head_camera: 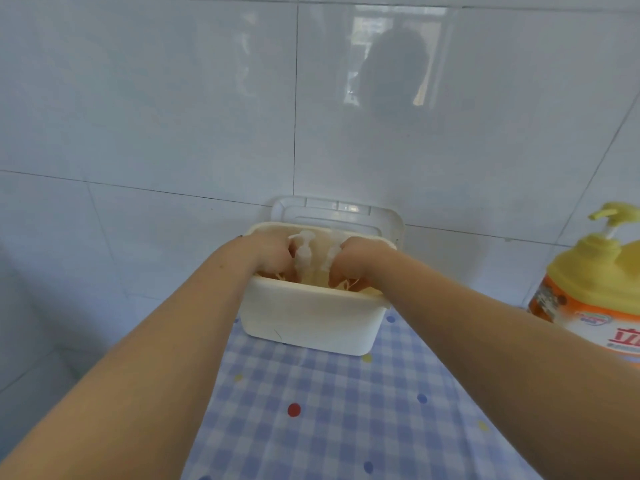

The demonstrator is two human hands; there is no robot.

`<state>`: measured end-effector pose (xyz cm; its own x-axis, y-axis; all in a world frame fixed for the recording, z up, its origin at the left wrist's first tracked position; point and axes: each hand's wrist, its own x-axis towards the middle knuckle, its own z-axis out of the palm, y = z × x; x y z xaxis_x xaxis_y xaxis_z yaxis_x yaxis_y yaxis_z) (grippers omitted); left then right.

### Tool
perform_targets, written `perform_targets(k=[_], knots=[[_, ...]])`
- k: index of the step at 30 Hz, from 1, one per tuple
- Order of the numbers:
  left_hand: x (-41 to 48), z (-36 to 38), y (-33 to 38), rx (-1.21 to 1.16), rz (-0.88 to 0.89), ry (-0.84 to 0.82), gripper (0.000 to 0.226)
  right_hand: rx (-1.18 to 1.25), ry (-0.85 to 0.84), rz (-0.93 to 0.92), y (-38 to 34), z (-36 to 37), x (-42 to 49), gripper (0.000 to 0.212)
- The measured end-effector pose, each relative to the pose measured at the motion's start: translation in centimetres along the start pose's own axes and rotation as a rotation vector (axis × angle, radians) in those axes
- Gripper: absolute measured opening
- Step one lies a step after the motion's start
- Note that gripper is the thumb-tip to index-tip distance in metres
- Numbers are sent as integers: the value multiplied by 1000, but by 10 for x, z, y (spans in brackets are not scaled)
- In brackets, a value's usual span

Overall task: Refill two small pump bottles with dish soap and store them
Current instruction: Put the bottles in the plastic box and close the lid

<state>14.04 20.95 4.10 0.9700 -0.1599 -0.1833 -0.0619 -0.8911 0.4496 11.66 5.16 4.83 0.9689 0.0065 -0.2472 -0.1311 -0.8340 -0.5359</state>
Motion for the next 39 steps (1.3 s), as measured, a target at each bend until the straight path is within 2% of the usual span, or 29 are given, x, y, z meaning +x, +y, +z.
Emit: perform_targets(k=[4, 8, 11, 15, 19, 24, 28, 31, 39], knots=[[3, 1, -2, 21, -25, -19, 34, -94, -16, 1, 1, 3, 1, 35], [3, 0, -4, -26, -23, -11, 29, -146, -15, -6, 1, 3, 2, 33], [1, -3, -4, -151, -1, -16, 27, -108, -10, -3, 0, 3, 3, 34], [-5, -6, -1, -165, 35, 5, 36, 14, 20, 15, 1, -1, 1, 42], [-10, -11, -1, -208, 59, 24, 41, 49, 106, -24, 0, -7, -5, 47], [-19, -23, 7, -177, 102, 92, 60, 36, 223, -113, 0, -18, -15, 39], [-22, -33, 13, -289, 149, 215, 50, -96, 386, -238, 3, -33, -21, 40], [-18, -37, 17, -373, 160, 332, 40, -100, 444, -274, 7, -44, -19, 39], [5, -32, 18, -217, 11, 416, 62, -127, 520, -85, 29, -56, -5, 38]])
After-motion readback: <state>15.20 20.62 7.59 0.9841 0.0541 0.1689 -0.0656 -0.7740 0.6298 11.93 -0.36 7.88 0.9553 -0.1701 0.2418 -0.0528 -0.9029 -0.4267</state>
